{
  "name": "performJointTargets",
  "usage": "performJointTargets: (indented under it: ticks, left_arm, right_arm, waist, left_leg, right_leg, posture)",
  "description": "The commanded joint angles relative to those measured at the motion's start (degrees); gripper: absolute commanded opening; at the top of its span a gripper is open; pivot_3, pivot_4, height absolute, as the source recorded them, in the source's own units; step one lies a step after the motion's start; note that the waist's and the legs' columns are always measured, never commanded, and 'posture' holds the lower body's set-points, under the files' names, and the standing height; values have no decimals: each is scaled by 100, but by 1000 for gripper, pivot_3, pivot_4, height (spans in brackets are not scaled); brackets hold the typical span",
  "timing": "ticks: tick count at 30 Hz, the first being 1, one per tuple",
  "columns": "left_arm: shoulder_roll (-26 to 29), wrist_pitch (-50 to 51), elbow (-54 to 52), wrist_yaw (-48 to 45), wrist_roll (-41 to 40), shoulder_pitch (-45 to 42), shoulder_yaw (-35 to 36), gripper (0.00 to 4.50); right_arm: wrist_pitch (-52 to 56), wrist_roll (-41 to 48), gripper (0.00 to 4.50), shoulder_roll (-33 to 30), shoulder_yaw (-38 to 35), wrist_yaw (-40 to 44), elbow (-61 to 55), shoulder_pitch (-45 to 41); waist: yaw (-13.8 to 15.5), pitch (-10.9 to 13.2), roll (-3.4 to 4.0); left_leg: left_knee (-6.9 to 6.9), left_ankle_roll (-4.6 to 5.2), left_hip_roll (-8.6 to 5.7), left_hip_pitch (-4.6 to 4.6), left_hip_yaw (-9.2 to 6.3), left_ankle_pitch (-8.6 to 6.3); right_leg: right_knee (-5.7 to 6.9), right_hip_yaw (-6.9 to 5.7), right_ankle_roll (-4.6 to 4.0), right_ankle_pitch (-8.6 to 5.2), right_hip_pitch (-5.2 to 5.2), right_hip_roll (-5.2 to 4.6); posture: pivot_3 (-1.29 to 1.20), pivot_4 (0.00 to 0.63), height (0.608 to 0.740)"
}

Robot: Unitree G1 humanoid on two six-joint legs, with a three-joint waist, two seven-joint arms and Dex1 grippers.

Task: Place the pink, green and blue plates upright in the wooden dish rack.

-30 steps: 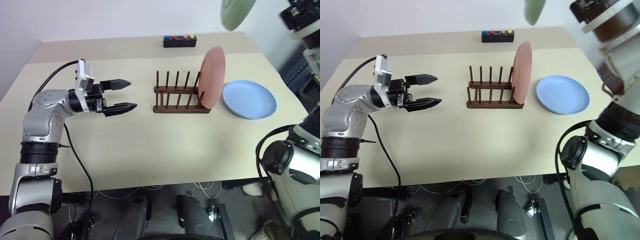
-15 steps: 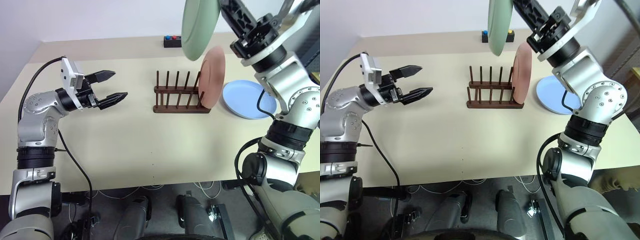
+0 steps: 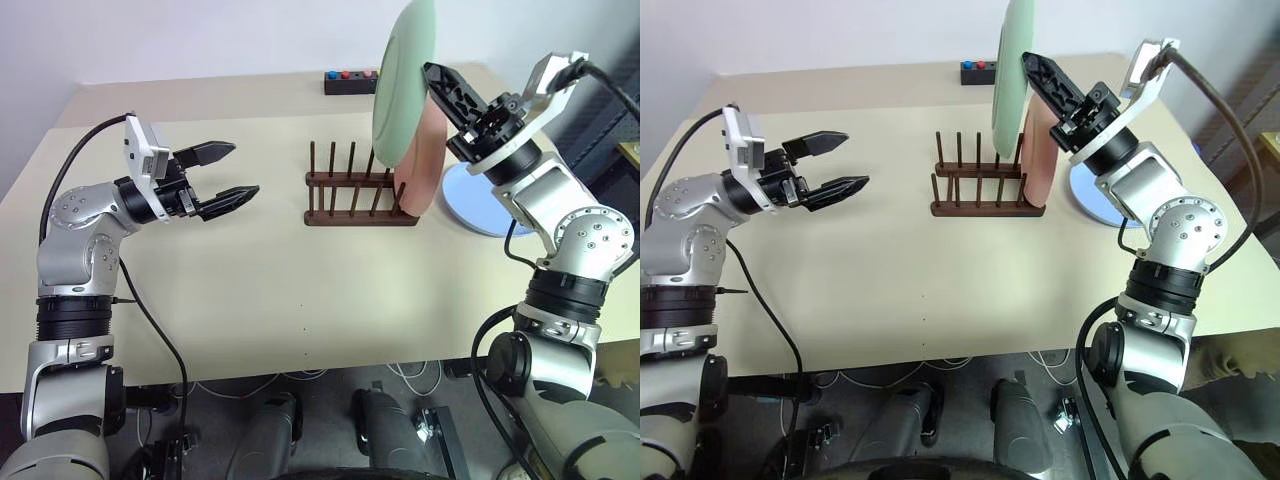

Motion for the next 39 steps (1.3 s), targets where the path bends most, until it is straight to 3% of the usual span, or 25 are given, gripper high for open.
performJointTargets:
  ticks: [1, 18, 39]
  left_arm:
    - [33, 13, -227, -21, -115, -41, 68, 4500]
    - [18, 47, -264, -72, -156, -23, 69, 4500]
    - [-39, 131, -318, -66, -193, -45, 53, 4500]
  right_arm:
    - [-95, 145, 10, 55, -20, 69, -77, -19]
    - [-138, -181, 10, 228, 517, 393, -96, 249]
    - [-89, 184, 10, 44, 240, 137, -139, 27]
  waist:
    - [2, 0, 0]
    - [6, 0, 0]
    - [5, 0, 0]
  left_leg:
    - [0, 0, 0, 0, 0, 0]
    - [0, 0, 0, 0, 0, 0]
    - [-1, 0, 0, 0, 0, 0]
  right_leg:
    - [0, 0, 0, 0, 0, 0]
    - [-1, 0, 0, 0, 0, 2]
    - [-1, 0, 0, 0, 0, 1]
  posture:
    - [0, 150, 740]
    - [0, 150, 740]
    - [0, 150, 740]
